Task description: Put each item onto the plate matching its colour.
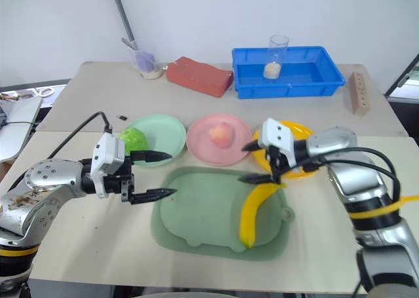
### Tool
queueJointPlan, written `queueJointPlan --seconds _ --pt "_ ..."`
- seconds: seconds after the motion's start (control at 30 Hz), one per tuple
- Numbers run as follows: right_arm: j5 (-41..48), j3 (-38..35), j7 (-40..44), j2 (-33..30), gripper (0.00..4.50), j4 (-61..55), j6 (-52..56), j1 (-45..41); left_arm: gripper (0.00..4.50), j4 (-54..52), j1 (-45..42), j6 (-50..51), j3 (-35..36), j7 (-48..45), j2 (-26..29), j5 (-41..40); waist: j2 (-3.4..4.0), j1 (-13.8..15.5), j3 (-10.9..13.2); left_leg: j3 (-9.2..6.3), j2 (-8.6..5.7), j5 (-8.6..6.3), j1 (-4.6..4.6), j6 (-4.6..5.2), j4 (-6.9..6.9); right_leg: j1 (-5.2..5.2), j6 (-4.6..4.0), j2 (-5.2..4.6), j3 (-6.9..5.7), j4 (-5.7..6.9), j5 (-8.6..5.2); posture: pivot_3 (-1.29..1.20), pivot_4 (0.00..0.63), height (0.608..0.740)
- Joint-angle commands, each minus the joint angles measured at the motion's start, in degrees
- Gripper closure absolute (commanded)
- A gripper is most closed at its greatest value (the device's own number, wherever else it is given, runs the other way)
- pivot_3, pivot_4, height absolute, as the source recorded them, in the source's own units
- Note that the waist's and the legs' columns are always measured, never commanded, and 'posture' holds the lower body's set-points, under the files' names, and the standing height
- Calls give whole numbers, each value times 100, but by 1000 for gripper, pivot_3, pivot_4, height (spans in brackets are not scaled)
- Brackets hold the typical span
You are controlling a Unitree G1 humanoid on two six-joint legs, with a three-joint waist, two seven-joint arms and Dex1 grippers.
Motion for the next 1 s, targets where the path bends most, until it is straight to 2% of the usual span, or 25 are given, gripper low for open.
queueJointPlan --seconds 0.03,0.27,0.53,0.83,0.93,1.0 --pt "93 69 743 -262 15 -167 -565 29 0 -135 -160 -160 -61 -264 72 -35 -1 -17 1 0 0 0 -1 1 1 2 0 0 1 0 0 0 150 740" --pt "-288 465 1269 -178 15 401 -1589 -88 0 -408 129 -229 -82 -441 133 -44 -2 3 2 0 0 -1 -2 2 6 8 0 0 1 -6 0 0 150 740" --pt "-609 1448 1406 -160 15 1477 -3277 -665 0 -960 632 -473 137 -592 147 -252 2 30 5 3 0 -1 4 2 11 20 -2 -3 2 -9 1 0 150 740" --pt "-488 2164 1406 -230 15 2129 -3824 -1046 0 -1086 906 -607 312 -555 236 -255 0 40 6 8 2 -2 30 6 9 71 -9 -10 1 -17 -2 0 150 740" --pt "-422 2325 1406 -298 741 2214 -3946 -1106 0 -931 1052 -814 291 -662 219 -146 3 35 5 10 2 -2 30 6 8 71 -11 -10 2 -16 -2 0 150 740" --pt "-356 2394 1406 -345 1446 2216 -4011 -1115 0 -833 1109 -947 262 -727 212 -75 3 38 5 10 2 -3 31 7 8 72 -12 -10 2 -16 -3 0 150 740"
